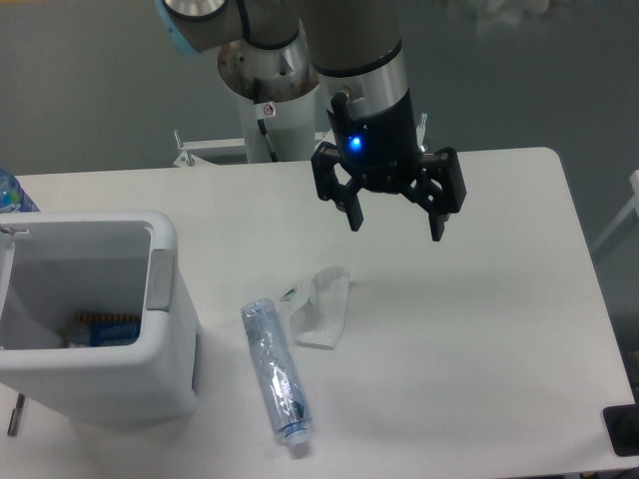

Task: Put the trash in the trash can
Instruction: 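Move the gripper down over the clear plastic bottle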

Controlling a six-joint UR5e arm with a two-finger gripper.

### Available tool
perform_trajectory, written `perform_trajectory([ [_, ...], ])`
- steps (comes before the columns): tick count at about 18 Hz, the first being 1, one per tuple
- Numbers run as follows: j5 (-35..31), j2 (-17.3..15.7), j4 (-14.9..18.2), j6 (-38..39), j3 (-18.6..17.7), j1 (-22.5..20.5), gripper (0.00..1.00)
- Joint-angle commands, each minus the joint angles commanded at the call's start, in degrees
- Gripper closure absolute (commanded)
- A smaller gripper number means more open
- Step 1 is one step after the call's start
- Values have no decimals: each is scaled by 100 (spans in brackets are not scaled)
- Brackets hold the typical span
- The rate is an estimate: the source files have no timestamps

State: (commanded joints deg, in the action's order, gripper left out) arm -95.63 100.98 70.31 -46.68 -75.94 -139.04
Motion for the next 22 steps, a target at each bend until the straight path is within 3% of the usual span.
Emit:
perform_trajectory([
  [6,61,167,-26,175,0,17,0],
  [8,53,377,-113,762,9,35,0],
  [12,9,843,-860,2335,9,316,0],
  [14,70,1036,-940,2864,26,422,0],
  [19,833,1625,-1010,3331,149,589,0],
  [22,1361,2020,-1239,3524,255,589,0],
])
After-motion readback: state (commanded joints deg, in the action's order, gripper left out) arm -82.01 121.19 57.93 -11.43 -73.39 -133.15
